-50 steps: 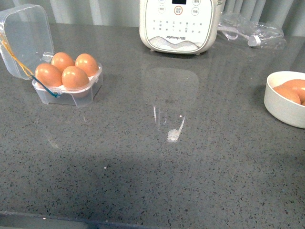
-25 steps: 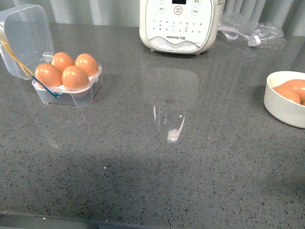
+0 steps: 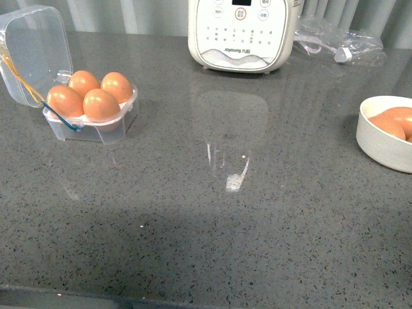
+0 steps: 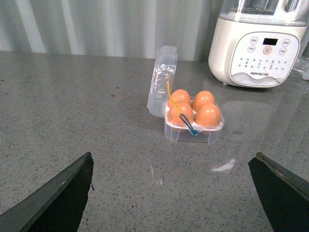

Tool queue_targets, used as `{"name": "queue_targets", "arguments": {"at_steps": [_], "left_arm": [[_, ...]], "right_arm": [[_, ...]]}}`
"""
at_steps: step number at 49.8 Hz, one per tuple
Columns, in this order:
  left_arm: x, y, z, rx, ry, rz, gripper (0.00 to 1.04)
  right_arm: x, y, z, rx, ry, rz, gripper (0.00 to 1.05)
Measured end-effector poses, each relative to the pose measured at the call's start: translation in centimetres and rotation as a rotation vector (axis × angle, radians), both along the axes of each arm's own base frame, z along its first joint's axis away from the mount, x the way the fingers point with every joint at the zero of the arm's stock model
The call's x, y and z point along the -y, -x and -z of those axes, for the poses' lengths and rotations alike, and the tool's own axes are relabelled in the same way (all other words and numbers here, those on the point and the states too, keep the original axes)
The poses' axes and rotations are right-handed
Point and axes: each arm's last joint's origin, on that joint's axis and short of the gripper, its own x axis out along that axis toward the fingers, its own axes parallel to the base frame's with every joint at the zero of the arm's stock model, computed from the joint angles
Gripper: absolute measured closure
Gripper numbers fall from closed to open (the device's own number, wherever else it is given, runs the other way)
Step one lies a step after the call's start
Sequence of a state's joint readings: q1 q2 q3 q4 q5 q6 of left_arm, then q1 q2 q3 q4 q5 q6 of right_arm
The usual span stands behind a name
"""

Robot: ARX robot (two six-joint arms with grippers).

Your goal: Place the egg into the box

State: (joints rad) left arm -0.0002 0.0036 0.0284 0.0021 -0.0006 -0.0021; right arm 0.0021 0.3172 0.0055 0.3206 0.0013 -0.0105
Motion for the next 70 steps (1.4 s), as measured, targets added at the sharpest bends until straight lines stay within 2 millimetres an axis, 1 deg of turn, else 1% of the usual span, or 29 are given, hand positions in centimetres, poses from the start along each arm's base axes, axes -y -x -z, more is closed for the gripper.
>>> {"name": "queue_targets", "arguments": {"at_steps": [26, 31, 35, 45, 47, 53, 59, 64, 69, 70], "left_arm": [[0.0, 0.0, 0.0, 0.0, 0.0, 0.0, 0.07], [0.0, 0.0, 0.0, 0.0, 0.0, 0.0, 0.07], [0.0, 0.0, 0.0, 0.0, 0.0, 0.0, 0.07], [0.0, 0.0, 0.0, 0.0, 0.0, 0.0, 0.07], [0.0, 0.0, 0.0, 0.0, 0.0, 0.0, 0.07], [0.0, 0.0, 0.0, 0.0, 0.0, 0.0, 0.07], [0.0, 0.0, 0.0, 0.0, 0.0, 0.0, 0.07], [0.0, 0.0, 0.0, 0.0, 0.0, 0.0, 0.07], [0.0, 0.0, 0.0, 0.0, 0.0, 0.0, 0.07], [0.0, 0.0, 0.0, 0.0, 0.0, 0.0, 0.07]], "right_arm": [[0.0, 0.9, 0.1, 0.0, 0.0, 0.0, 1.02], [0.0, 1.6, 0.5, -0.033, 0.0, 0.0, 1.02], [0.0, 2.0, 0.3, -0.003, 0.0, 0.0, 1.02], [0.0, 2.0, 0.3, -0.006, 0.0, 0.0, 1.02], [0.0, 2.0, 0.3, -0.006, 0.0, 0.0, 0.98], [0.0, 2.0, 0.3, -0.006, 0.0, 0.0, 0.77], [0.0, 2.0, 0.3, -0.006, 0.0, 0.0, 0.61], [0.0, 2.0, 0.3, -0.006, 0.0, 0.0, 0.41], [0.0, 2.0, 0.3, -0.006, 0.0, 0.0, 0.18], [0.0, 2.0, 0.3, -0.006, 0.0, 0.0, 0.16]]}}
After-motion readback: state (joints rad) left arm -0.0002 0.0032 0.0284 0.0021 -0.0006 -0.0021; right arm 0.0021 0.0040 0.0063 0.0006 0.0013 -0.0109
